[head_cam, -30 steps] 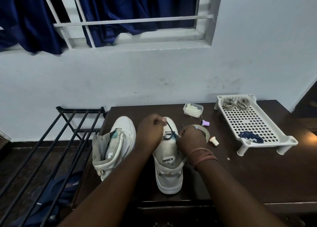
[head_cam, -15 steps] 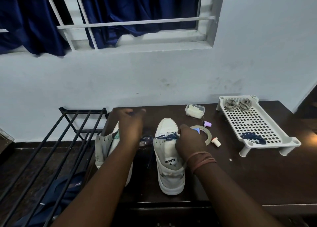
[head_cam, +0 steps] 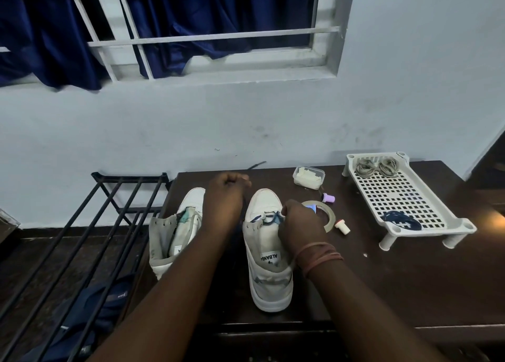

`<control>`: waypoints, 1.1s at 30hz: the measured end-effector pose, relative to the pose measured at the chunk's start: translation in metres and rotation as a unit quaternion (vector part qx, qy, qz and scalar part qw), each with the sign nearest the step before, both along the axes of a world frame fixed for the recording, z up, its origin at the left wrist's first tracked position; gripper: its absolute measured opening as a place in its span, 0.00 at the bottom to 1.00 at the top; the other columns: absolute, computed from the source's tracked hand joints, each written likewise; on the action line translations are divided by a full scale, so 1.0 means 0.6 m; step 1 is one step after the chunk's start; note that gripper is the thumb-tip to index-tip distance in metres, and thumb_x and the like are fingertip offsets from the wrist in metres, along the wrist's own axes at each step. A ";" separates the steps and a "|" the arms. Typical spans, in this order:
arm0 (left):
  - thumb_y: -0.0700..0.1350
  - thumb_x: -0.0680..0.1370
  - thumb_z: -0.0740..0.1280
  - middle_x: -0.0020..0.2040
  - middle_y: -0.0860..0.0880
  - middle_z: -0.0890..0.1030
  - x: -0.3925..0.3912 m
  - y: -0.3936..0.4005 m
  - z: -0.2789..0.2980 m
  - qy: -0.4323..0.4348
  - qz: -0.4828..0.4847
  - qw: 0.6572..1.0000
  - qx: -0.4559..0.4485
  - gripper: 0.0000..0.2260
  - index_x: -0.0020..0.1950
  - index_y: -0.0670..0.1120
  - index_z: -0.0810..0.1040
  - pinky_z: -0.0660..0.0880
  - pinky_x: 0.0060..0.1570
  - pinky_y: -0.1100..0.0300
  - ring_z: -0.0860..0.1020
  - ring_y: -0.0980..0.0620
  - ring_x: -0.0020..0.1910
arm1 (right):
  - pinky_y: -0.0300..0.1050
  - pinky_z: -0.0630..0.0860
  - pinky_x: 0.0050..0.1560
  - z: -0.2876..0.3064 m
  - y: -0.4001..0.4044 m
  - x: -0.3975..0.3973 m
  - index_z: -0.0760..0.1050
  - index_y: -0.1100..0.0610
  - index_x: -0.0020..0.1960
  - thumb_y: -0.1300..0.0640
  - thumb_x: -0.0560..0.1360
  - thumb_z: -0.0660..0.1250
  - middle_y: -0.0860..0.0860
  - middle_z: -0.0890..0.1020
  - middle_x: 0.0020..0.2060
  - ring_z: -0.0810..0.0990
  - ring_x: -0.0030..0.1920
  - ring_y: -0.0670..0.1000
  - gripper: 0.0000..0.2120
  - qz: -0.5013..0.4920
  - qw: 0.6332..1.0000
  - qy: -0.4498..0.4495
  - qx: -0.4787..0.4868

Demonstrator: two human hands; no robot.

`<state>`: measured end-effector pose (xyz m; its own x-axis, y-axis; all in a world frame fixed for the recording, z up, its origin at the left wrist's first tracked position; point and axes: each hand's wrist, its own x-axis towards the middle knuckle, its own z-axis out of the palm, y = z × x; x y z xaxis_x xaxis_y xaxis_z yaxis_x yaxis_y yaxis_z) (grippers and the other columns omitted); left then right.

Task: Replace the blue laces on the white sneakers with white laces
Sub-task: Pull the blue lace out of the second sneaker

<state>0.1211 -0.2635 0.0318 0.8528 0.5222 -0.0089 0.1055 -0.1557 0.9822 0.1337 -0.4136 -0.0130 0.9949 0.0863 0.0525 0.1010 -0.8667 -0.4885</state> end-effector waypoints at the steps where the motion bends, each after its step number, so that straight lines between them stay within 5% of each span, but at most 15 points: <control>1: 0.46 0.75 0.70 0.36 0.53 0.83 0.001 0.006 -0.002 0.014 0.010 1.000 -0.005 0.03 0.46 0.48 0.83 0.73 0.38 0.58 0.76 0.55 0.30 | 0.42 0.68 0.41 0.001 0.000 -0.001 0.73 0.58 0.52 0.65 0.72 0.58 0.56 0.81 0.45 0.79 0.49 0.59 0.11 0.002 1.000 -0.001 -0.002; 3: 0.50 0.74 0.70 0.44 0.52 0.84 -0.001 0.012 -0.010 0.077 0.001 0.997 0.031 0.12 0.55 0.48 0.81 0.77 0.42 0.56 0.81 0.54 0.37 | 0.42 0.67 0.41 0.003 0.000 -0.002 0.72 0.57 0.52 0.66 0.72 0.58 0.55 0.80 0.45 0.79 0.48 0.58 0.11 0.013 1.000 -0.010 -0.019; 6: 0.53 0.72 0.71 0.61 0.47 0.80 -0.009 0.005 -0.026 0.134 0.013 0.968 0.211 0.25 0.67 0.46 0.76 0.75 0.61 0.49 0.79 0.44 0.60 | 0.46 0.70 0.39 0.004 0.004 -0.006 0.74 0.56 0.52 0.66 0.69 0.59 0.54 0.78 0.45 0.79 0.45 0.58 0.13 0.038 0.992 -0.099 -0.071; 9: 0.44 0.72 0.70 0.48 0.52 0.81 -0.015 -0.016 -0.026 0.034 -0.022 0.951 0.305 0.12 0.56 0.49 0.81 0.76 0.54 0.53 0.79 0.49 0.52 | 0.48 0.70 0.34 0.004 0.018 -0.010 0.76 0.56 0.39 0.66 0.62 0.58 0.55 0.76 0.37 0.76 0.36 0.59 0.11 0.088 0.959 -0.229 -0.142; 13: 0.44 0.73 0.64 0.36 0.52 0.80 -0.016 -0.023 -0.036 0.155 -0.099 0.930 0.319 0.06 0.36 0.49 0.76 0.73 0.41 0.57 0.80 0.48 0.43 | 0.46 0.67 0.33 0.010 0.027 -0.013 0.72 0.54 0.32 0.61 0.62 0.52 0.53 0.75 0.28 0.76 0.29 0.58 0.10 0.192 0.938 -0.241 -0.160; 17: 0.47 0.73 0.68 0.38 0.51 0.83 -0.016 -0.013 -0.051 0.171 -0.108 0.933 0.297 0.06 0.38 0.47 0.82 0.78 0.45 0.56 0.82 0.48 0.44 | 0.50 0.68 0.45 0.001 0.021 -0.005 0.74 0.53 0.46 0.63 0.69 0.63 0.53 0.81 0.39 0.79 0.43 0.59 0.08 0.187 0.964 -0.121 -0.148; 20: 0.48 0.73 0.69 0.32 0.49 0.80 -0.013 -0.007 -0.052 0.182 -0.132 0.931 0.287 0.10 0.35 0.42 0.80 0.74 0.39 0.57 0.81 0.44 0.40 | 0.50 0.66 0.47 -0.001 0.017 -0.007 0.72 0.51 0.49 0.59 0.71 0.65 0.51 0.81 0.42 0.76 0.48 0.57 0.08 0.174 0.967 -0.122 -0.139; 23: 0.47 0.73 0.70 0.29 0.48 0.76 -0.013 -0.005 -0.051 0.191 -0.132 0.931 0.281 0.12 0.33 0.40 0.78 0.70 0.35 0.58 0.79 0.44 0.36 | 0.49 0.65 0.46 -0.009 0.018 -0.006 0.71 0.49 0.48 0.58 0.70 0.66 0.49 0.81 0.41 0.75 0.48 0.56 0.09 0.170 0.972 -0.120 -0.109; 28: 0.41 0.73 0.65 0.38 0.40 0.82 -0.012 -0.005 -0.053 0.198 -0.116 0.929 0.291 0.11 0.30 0.43 0.74 0.73 0.38 0.56 0.82 0.39 0.45 | 0.52 0.73 0.40 -0.021 0.025 -0.001 0.74 0.54 0.43 0.61 0.64 0.69 0.54 0.76 0.40 0.74 0.40 0.59 0.09 0.105 0.981 -0.144 -0.079; 33: 0.43 0.72 0.67 0.37 0.43 0.84 -0.012 -0.002 -0.053 0.201 -0.118 0.931 0.280 0.10 0.31 0.43 0.75 0.77 0.42 0.55 0.83 0.41 0.44 | 0.51 0.69 0.37 -0.021 0.026 -0.005 0.75 0.55 0.35 0.65 0.59 0.67 0.55 0.74 0.38 0.72 0.39 0.59 0.08 0.016 0.969 -0.186 -0.161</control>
<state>0.1138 -0.2649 0.0000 0.9308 0.3394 -0.1355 0.3457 -0.6971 0.6282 0.1306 -0.3983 -0.0257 0.9087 0.1887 0.3724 0.2480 -0.9616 -0.1179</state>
